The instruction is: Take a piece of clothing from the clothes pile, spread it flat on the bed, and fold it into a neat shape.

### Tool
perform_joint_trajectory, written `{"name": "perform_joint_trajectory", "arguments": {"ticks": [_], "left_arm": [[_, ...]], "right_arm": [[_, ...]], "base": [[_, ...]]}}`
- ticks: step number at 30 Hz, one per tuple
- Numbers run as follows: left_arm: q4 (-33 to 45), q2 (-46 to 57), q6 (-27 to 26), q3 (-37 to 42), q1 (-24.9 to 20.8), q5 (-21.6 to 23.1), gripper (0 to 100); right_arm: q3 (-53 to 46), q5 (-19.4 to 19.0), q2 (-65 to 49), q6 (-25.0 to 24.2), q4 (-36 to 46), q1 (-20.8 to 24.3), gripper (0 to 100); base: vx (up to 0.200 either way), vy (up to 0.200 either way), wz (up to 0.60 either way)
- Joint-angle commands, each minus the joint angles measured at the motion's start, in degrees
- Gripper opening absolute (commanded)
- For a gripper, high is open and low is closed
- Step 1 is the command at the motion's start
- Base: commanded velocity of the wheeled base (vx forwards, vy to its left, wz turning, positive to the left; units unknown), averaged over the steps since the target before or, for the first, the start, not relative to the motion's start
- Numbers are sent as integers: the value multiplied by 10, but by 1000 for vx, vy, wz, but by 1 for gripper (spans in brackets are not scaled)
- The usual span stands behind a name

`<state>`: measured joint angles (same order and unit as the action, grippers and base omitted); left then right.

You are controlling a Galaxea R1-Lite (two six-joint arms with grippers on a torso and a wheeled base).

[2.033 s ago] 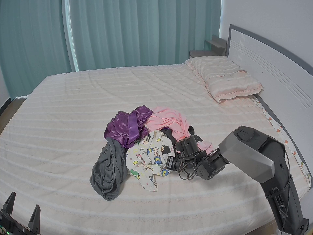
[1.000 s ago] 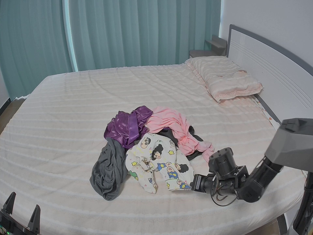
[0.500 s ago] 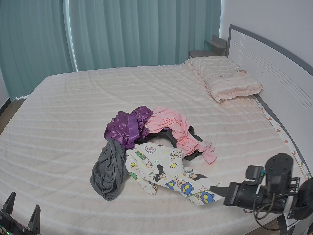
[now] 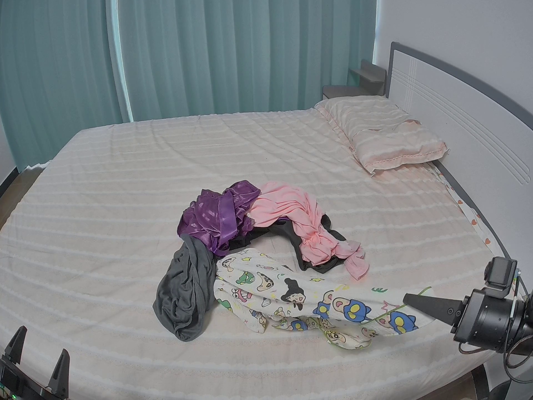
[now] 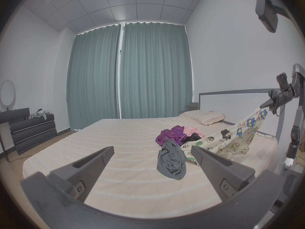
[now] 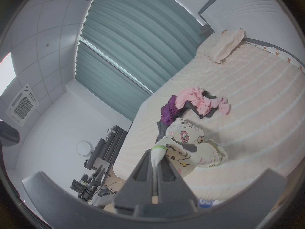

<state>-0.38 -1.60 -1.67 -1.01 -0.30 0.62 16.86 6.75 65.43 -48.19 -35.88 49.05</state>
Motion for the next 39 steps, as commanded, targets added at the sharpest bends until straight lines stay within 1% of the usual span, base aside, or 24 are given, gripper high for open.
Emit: {"name": "perform_joint_trajectory", "arguments": {"ticks": [1,2,4,5,6,7,9,10,11,12,13,15,18,19,20,21,22,23,26,27,28,30,33,39], "left_arm": [[-2,-30,-14,10,-26,9,100],[-4,-30,-18,10,-28,15,100],[-38,-61,-17,-55,-37,81,100],[-63,-117,15,-126,-37,117,100],[-75,-150,36,-155,-37,137,100],[-83,-188,51,-182,-37,175,100],[-84,-248,18,-192,-37,241,100],[-83,-285,4,-189,-39,262,100],[-83,-292,2,-189,-39,264,100],[-84,-370,-11,-181,-50,287,100],[-85,-394,-10,-182,-58,290,100],[-93,-450,-11,-184,-95,291,100],[-137,-547,-26,-181,-203,286,100],[-142,-555,-28,-180,-211,286,100],[-166,-612,-33,-178,-244,282,100],[-170,-623,-34,-179,-249,280,100],[-206,-698,-46,-184,-272,255,100],[-217,-715,-47,-186,-275,246,100],[-330,-831,-49,-185,-298,192,100],[-330,-831,-49,-185,-298,192,100],[-408,-910,-48,-181,-315,150,100],[-485,-977,-42,-181,-330,104,100],[-584,-1050,-7,-185,-370,45,100],[-660,-1147,37,-232,-429,-50,100]], "right_arm": [[24,-3,-16,10,-2,-13,0],[26,-4,-15,12,-2,-16,0],[34,-15,-10,21,-4,-20,0],[43,-22,-7,23,-8,-21,0],[49,-24,-5,23,-10,-23,0],[63,-27,-2,23,-15,-28,0],[85,-29,0,23,-24,-38,0],[93,-30,2,22,-27,-41,0],[95,-30,2,22,-28,-41,0],[112,-35,16,22,-35,-55,0],[116,-38,22,22,-38,-62,0],[128,-42,40,22,-52,-70,0],[146,-46,85,22,-85,-84,0],[147,-46,88,22,-88,-84,0],[150,-46,105,21,-104,-84,0],[150,-46,107,21,-105,-84,0],[150,-47,121,21,-117,-82,0],[151,-48,123,21,-118,-81,0],[162,-53,139,19,-126,-83,0],[162,-53,139,19,-126,-83,0],[172,-53,146,18,-132,-83,0],[174,-53,146,18,-132,-82,0],[175,-53,151,18,-132,-82,0],[176,-53,154,17,-133,-84,0]], "base": [[0,0,0],[0,0,0],[0,0,0],[0,0,0],[0,0,0],[0,0,0],[0,0,0],[0,0,0],[0,0,0],[0,0,0],[0,0,0],[0,0,0],[0,0,0],[0,0,0],[0,0,0],[0,0,0],[0,0,0],[0,0,0],[0,0,0],[0,0,0],[0,0,0],[0,0,0],[0,0,0],[0,0,0]]}}
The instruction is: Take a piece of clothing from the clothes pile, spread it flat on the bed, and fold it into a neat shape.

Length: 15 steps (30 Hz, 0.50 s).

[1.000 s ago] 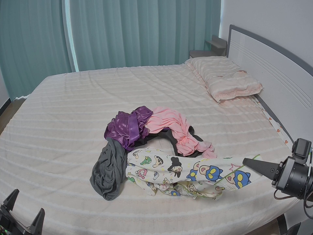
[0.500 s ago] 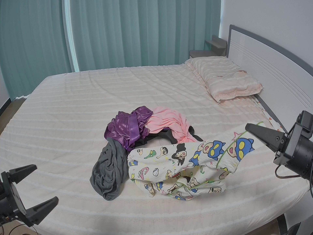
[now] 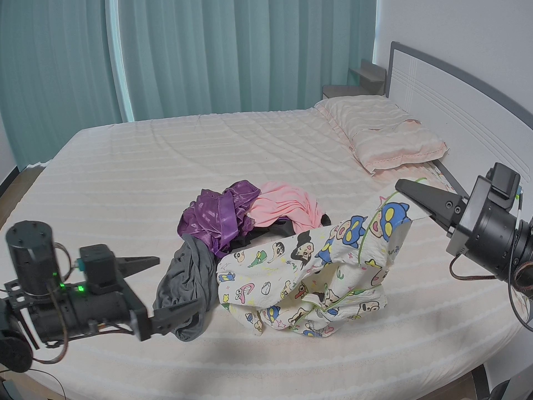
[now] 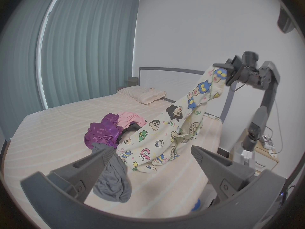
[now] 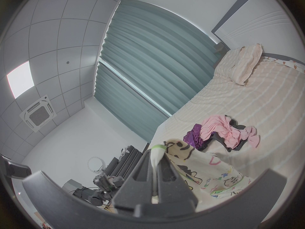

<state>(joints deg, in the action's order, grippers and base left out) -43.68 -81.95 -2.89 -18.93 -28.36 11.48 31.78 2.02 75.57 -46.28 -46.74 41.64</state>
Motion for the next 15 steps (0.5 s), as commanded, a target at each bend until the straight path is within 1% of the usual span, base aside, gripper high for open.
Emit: {"name": "perform_joint_trajectory", "arguments": {"ticks": [1,2,5,9,12,15], "left_arm": [[-233,-349,53,-59,-152,-165,100],[-240,-359,60,-68,-155,-171,100],[-243,-371,63,-79,-155,-172,100],[-245,-387,84,-100,-158,-174,100],[-245,-391,127,-115,-163,-172,100],[-245,-411,142,-145,-159,-175,100]], "right_arm": [[27,-6,53,-2,-24,-9,0],[27,-6,53,-2,-23,-9,0],[27,-6,53,-2,-24,-10,0],[27,-7,52,-2,-24,-11,0],[27,-7,54,-5,-24,-12,0],[27,-7,56,-11,-24,-14,0]], "base": [[0,0,0],[0,0,0],[0,0,0],[0,0,0],[0,0,0],[0,0,0]]}}
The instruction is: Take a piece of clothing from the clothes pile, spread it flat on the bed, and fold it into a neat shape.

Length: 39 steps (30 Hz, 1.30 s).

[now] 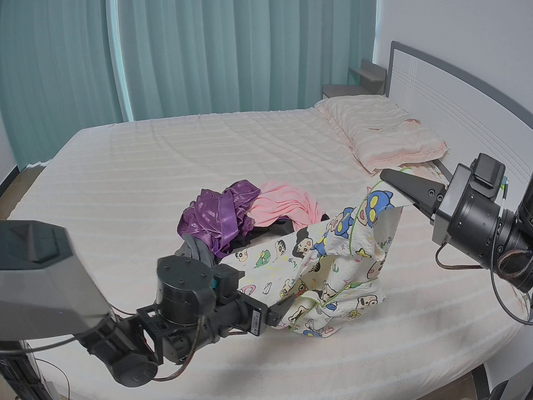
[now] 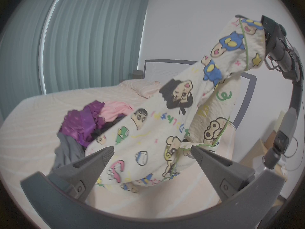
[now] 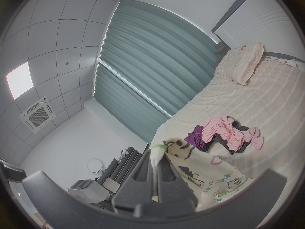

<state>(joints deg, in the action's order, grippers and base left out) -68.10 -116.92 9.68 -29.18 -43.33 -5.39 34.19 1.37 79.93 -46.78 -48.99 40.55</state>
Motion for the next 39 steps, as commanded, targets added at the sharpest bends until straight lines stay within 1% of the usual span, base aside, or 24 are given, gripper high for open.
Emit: {"name": "perform_joint_trajectory", "arguments": {"ticks": [1,2,7,8,9,15,20,29,33,39], "left_arm": [[-1,-62,17,-44,-9,-7,100],[-1,-70,17,-53,-6,-13,100],[-1,-115,20,-109,12,-82,100],[-1,-116,21,-111,13,-84,100],[-1,-126,24,-121,18,-97,100],[-1,-167,28,-140,35,-116,100],[-1,-197,37,-156,48,-146,100],[-1,-227,37,-163,72,-168,100],[-1,-236,43,-163,75,-168,100],[-2,-261,52,-165,75,-168,100]], "right_arm": [[3,0,12,-6,-1,-3,0],[3,0,11,-7,-1,-4,0],[3,0,5,-9,-1,-4,0],[3,0,5,-9,-1,-4,0],[3,1,4,-9,-1,-4,0],[9,0,-10,-8,-6,-4,0],[22,3,-14,-8,-6,-8,0],[46,3,-15,-7,-6,-22,0],[54,2,-15,-7,-6,-32,0],[57,2,-14,-6,-6,-34,0]], "base": [[0,0,0],[0,0,0],[0,0,0],[0,0,0],[0,0,0],[0,0,0],[0,0,0],[0,0,0],[0,0,0],[0,0,0]]}}
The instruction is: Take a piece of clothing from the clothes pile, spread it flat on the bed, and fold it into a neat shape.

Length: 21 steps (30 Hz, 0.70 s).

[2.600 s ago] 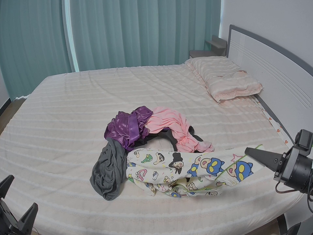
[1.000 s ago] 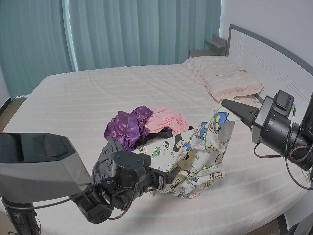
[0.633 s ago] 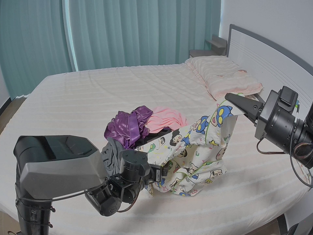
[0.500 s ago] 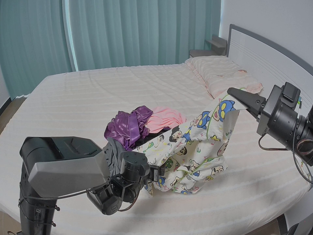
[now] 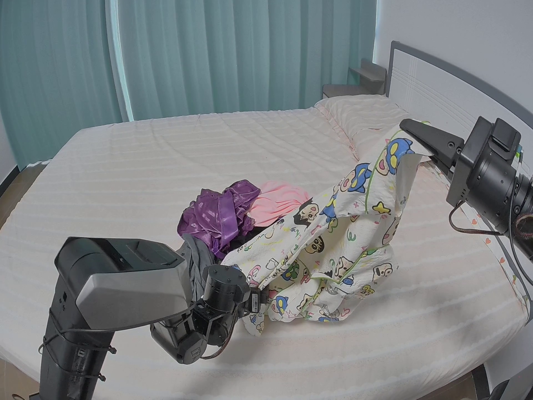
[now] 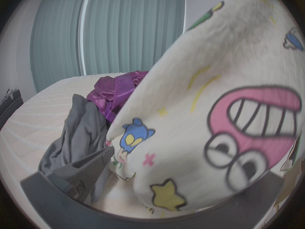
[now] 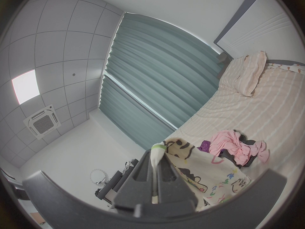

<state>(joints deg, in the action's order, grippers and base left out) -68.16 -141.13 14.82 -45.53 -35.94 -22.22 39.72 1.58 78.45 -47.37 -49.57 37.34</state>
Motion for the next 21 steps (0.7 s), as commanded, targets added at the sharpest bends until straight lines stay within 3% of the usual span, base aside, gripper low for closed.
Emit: {"name": "perform_joint_trajectory", "arguments": {"ticks": [1,16,17,21], "left_arm": [[0,-23,0,-4,2,0,100],[-1,-63,30,-37,5,5,100],[-1,-63,31,-37,5,5,0],[-2,-58,46,-22,3,6,0]], "right_arm": [[3,0,0,0,0,-2,0],[7,-3,8,-2,1,-18,0],[7,-4,10,-2,1,-20,0],[2,-11,12,-3,1,-39,0]], "base": [[0,0,0],[0,0,0],[0,0,0],[0,0,0]]}}
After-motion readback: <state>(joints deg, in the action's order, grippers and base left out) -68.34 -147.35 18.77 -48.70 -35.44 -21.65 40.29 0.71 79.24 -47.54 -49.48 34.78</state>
